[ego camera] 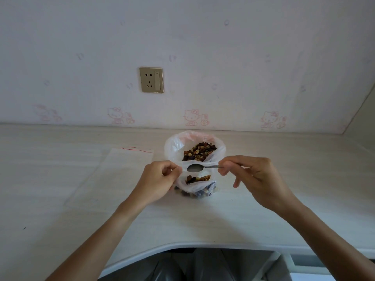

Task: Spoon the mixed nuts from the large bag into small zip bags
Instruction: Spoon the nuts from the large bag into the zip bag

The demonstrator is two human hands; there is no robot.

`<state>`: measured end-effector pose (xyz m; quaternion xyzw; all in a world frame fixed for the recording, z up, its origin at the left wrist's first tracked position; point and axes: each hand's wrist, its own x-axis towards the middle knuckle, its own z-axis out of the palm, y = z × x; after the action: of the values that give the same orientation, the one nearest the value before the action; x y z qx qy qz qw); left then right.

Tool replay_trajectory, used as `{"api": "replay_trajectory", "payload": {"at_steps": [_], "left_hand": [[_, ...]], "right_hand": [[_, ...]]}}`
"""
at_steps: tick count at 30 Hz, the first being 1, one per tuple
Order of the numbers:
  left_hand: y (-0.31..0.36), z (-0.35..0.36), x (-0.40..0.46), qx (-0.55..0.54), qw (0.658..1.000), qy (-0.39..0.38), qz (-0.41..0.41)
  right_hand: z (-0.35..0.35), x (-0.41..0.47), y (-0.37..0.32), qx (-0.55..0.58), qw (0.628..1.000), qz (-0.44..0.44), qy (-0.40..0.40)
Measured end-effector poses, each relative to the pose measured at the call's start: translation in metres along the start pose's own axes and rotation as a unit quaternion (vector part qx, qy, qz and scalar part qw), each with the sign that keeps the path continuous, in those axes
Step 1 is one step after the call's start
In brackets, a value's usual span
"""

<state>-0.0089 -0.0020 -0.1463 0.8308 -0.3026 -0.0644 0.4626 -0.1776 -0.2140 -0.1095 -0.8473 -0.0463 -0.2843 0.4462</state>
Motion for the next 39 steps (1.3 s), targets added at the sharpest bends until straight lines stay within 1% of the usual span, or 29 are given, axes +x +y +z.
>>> {"api": "replay_trajectory", "payload": {"at_steps": [3, 7, 10, 13, 18, 24, 26, 27, 30, 32, 34, 36, 39], "left_hand": [[-0.004, 0.003, 0.0, -0.031, 1.0, 0.001, 0.003], [-0.008, 0.006, -0.003, -0.074, 0.997, 0.001, 0.012], [-0.009, 0.006, -0.003, -0.079, 0.997, -0.004, 0.018], [-0.01, 0.006, -0.003, -0.079, 0.997, -0.006, 0.016], [-0.012, 0.007, -0.003, -0.073, 0.997, -0.007, 0.013], [-0.009, 0.006, -0.004, -0.063, 0.998, -0.008, -0.004], [-0.007, 0.003, -0.003, -0.066, 0.997, -0.019, -0.037], [-0.007, 0.001, -0.003, -0.087, 0.994, -0.027, -0.067], [-0.006, -0.005, -0.002, -0.184, 0.966, -0.067, -0.171], [-0.003, -0.007, -0.004, -0.225, 0.949, -0.093, -0.202], [-0.001, -0.008, -0.004, -0.248, 0.938, -0.116, -0.214], [-0.001, -0.009, -0.003, -0.272, 0.926, -0.14, -0.223], [-0.001, -0.012, -0.003, -0.31, 0.908, -0.188, -0.21]], "right_hand": [[-0.001, 0.006, 0.003, 0.102, 0.991, 0.054, 0.068], [-0.003, 0.017, 0.016, 0.215, 0.944, 0.187, 0.169], [-0.002, 0.029, 0.029, 0.246, 0.908, 0.274, 0.201], [0.004, 0.036, 0.04, 0.256, 0.886, 0.327, 0.206], [0.024, 0.04, 0.053, 0.229, 0.88, 0.37, 0.191], [0.023, 0.037, 0.056, 0.242, 0.874, 0.392, 0.155], [0.016, 0.033, 0.056, 0.23, 0.875, 0.397, 0.153], [0.013, 0.03, 0.056, 0.224, 0.875, 0.4, 0.153], [0.005, 0.022, 0.054, 0.207, 0.88, 0.398, 0.154], [0.002, 0.017, 0.049, 0.18, 0.891, 0.388, 0.15], [0.004, 0.014, 0.042, 0.152, 0.905, 0.379, 0.118], [0.009, 0.012, 0.034, 0.138, 0.912, 0.384, 0.051], [0.017, 0.012, 0.023, 0.155, 0.901, 0.402, -0.058]]}}
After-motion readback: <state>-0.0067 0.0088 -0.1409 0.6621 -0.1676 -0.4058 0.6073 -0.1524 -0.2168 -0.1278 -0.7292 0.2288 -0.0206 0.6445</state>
